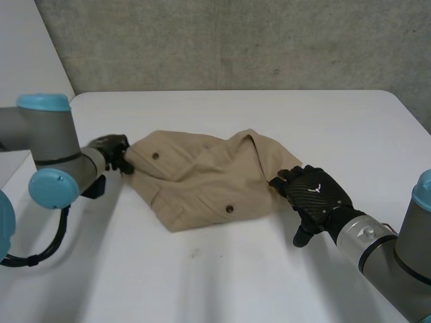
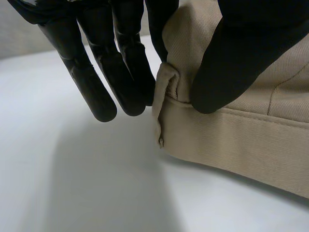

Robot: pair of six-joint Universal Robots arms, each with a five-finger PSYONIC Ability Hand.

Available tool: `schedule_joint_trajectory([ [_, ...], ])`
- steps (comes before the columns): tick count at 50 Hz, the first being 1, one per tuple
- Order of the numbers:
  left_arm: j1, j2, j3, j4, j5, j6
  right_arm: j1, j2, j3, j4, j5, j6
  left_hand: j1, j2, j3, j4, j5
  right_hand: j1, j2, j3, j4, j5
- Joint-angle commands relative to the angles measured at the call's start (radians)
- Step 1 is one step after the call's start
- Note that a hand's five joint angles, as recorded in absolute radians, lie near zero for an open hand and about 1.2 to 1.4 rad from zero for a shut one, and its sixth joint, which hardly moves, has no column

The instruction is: Fold the shorts.

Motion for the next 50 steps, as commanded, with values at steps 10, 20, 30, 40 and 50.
schedule_joint_trajectory([
  [10,0.132,0.334,0.013,0.21,-0.207,0.019,-0.001,-0.001,-0.003,0.002,0.0,0.001,0.246,0.214,0.211,0.199,0.285,-0.031,-0.049,-0.038,-0.063,-0.072],
  [20,-0.056,0.388,0.015,0.258,-0.193,0.036,-0.012,-0.004,-0.006,0.003,0.002,0.003,0.246,0.214,0.211,0.199,0.285,-0.031,-0.049,-0.038,-0.063,-0.072],
  [30,-0.41,0.261,0.03,0.265,-0.066,0.036,-0.021,-0.01,-0.023,-0.001,0.121,0.014,0.246,0.214,0.211,0.199,0.285,-0.031,-0.049,-0.038,-0.063,-0.072],
  [40,-0.635,0.04,0.118,0.27,-0.066,0.037,-0.126,-0.041,-0.046,-0.04,0.241,0.017,-0.348,-0.381,-0.383,-0.396,-0.309,-0.031,-0.049,-0.038,-0.063,-0.072],
  [50,-0.634,0.132,0.063,0.239,-0.077,0.036,-0.181,-0.042,-0.085,-0.023,0.206,0.02,-0.675,-0.707,-0.71,-0.722,-0.636,-0.031,-0.049,-0.038,-0.063,-0.072],
])
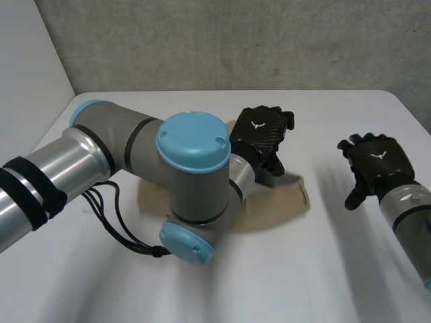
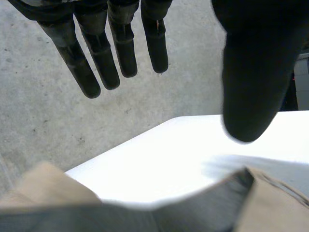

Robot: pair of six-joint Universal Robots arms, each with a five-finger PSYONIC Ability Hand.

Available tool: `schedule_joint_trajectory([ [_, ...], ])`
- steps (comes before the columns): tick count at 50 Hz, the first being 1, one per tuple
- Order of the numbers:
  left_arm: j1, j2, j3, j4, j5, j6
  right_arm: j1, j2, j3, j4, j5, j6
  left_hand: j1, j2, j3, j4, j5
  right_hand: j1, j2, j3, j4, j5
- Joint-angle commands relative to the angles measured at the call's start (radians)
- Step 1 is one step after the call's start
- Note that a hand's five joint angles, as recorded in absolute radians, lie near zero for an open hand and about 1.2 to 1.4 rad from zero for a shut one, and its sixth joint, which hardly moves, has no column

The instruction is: Fold the shorts.

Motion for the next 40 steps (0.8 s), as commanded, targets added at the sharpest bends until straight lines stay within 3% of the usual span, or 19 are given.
schedule_joint_trajectory([
  [1,0.017,0.103,-0.069,-0.037,-0.014,0.0,-0.026,-0.001,-0.03,0.02,-0.043,0.003,-0.03,-0.042,-0.052,-0.037,-0.032,-0.031,-0.049,-0.038,-0.063,-0.072],
  [14,0.182,0.476,-0.451,-0.085,-0.022,0.0,-0.042,-0.033,-0.096,0.325,-0.349,0.09,-0.195,-0.206,-0.216,-0.202,-0.196,-0.031,-0.049,-0.038,-0.063,-0.072],
  [19,0.264,0.574,-0.579,-0.068,-0.014,-0.001,-0.037,-0.027,-0.113,0.329,-0.359,0.127,-0.215,-0.227,-0.236,-0.222,-0.217,-0.031,-0.049,-0.038,-0.063,-0.072],
  [26,0.31,0.614,-0.667,-0.038,-0.015,-0.001,0.001,0.117,-0.153,0.246,-0.314,0.231,-0.251,-0.262,-0.272,-0.258,-0.252,-0.031,-0.049,-0.038,-0.063,-0.072],
  [30,0.353,0.628,-0.725,-0.022,-0.015,-0.001,0.055,0.171,-0.193,0.234,-0.264,0.234,-0.251,-0.262,-0.272,-0.258,-0.252,0.799,0.781,0.791,0.767,0.757],
  [33,0.382,0.639,-0.756,-0.016,-0.014,-0.003,0.055,0.179,-0.211,0.232,-0.259,0.231,-0.256,-0.268,-0.278,-0.263,-0.258,1.15,1.131,1.142,1.118,1.108],
  [40,0.443,0.654,-0.823,0.013,-0.014,-0.004,0.063,0.219,-0.309,0.24,-0.251,0.233,-0.268,-0.28,-0.289,-0.275,-0.27,1.191,1.173,1.183,1.159,1.149],
])
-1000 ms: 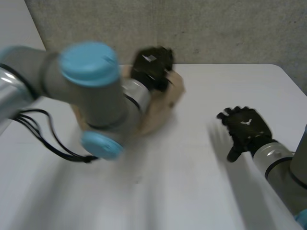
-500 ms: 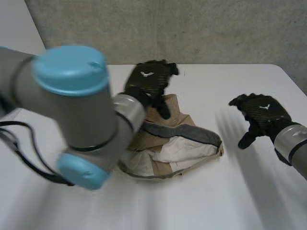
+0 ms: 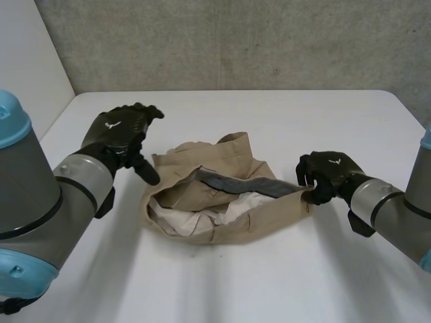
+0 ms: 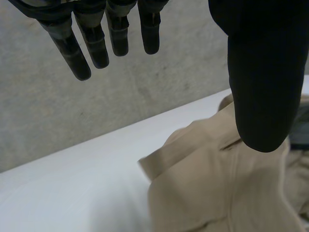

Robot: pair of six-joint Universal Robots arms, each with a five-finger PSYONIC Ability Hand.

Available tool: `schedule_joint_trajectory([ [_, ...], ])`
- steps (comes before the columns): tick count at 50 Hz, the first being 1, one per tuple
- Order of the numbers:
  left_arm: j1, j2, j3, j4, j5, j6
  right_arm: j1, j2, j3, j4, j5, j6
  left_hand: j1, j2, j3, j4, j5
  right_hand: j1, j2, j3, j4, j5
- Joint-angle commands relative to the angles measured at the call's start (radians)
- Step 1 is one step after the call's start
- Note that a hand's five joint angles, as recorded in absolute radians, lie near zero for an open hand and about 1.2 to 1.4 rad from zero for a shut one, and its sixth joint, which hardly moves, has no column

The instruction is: Fold the shorts.

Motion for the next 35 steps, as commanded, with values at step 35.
schedule_joint_trajectory([
  [35,0.11,0.004,-0.175,0.108,0.005,-0.004,0.012,0.245,-0.466,-0.347,0.29,-0.453,-0.05,-0.034,-0.047,-0.038,-0.018,-0.781,-0.967,-0.959,-0.963,-0.922],
])
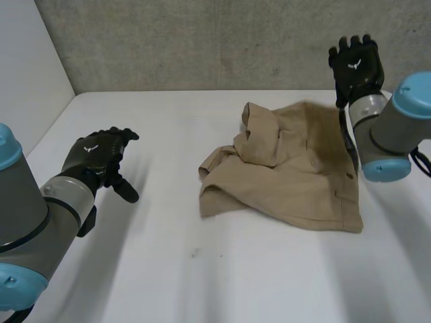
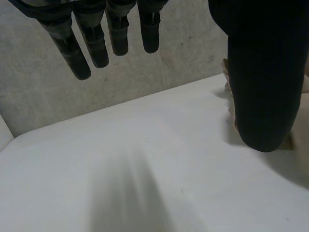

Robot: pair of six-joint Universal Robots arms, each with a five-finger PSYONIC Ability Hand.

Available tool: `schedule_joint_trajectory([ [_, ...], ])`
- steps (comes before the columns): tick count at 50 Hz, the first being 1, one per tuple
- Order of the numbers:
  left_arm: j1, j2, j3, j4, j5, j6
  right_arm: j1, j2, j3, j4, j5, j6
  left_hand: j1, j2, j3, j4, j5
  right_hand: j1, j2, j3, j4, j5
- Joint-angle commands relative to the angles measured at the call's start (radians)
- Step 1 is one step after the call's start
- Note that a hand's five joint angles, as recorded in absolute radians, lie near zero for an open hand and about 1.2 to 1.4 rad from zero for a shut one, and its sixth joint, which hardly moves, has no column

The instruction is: Fold the shorts.

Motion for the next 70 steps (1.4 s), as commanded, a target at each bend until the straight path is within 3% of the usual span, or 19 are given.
schedule_joint_trajectory([
  [1,-0.01,-0.012,-0.002,0.034,0.002,0.008,-0.009,-0.192,0.254,0.036,-0.004,0.038,-0.032,-0.02,-0.035,-0.023,-0.009,-0.028,-0.048,-0.044,-0.062,-0.073],
  [8,-0.05,-0.038,0.024,0.08,0.008,0.012,-0.045,-0.387,0.453,0.223,-0.039,0.158,-0.003,0.01,-0.005,0.006,0.02,-0.028,-0.048,-0.044,-0.062,-0.073],
  [13,-0.126,-0.104,0.087,0.105,0.041,0.022,-0.052,-0.456,0.564,0.41,-0.125,0.227,0.038,0.051,0.035,0.047,0.061,-0.028,-0.048,-0.044,-0.062,-0.073],
  [18,-0.172,-0.184,0.139,0.094,0.038,0.052,-0.084,-0.499,0.691,0.518,-0.21,0.284,0.079,0.092,0.077,0.089,0.103,0.252,0.231,0.235,0.218,0.206],
  [24,-0.24,-0.257,0.185,0.094,0.026,0.072,-0.113,-0.54,0.828,0.471,-0.222,0.29,0.106,0.118,0.103,0.115,0.129,0.511,0.49,0.495,0.477,0.466],
  [40,-0.297,-0.489,0.392,-0.018,-0.054,0.055,-0.113,-0.516,1.001,0.213,-0.208,0.247,0.153,0.165,0.15,0.162,0.176,0.385,0.364,0.369,0.351,0.339],
  [52,-0.286,-0.515,0.394,-0.058,-0.071,0.005,-0.154,-0.477,1.003,0.102,-0.205,0.239,0.147,0.159,0.144,0.156,0.17,0.452,0.432,0.436,0.418,0.407],
  [70,-0.297,-0.515,0.397,-0.063,-0.066,-0.005,-0.203,-0.474,1.0,0.188,-0.205,0.167,0.167,0.18,0.165,0.177,0.191,0.408,0.388,0.392,0.374,0.363],
])
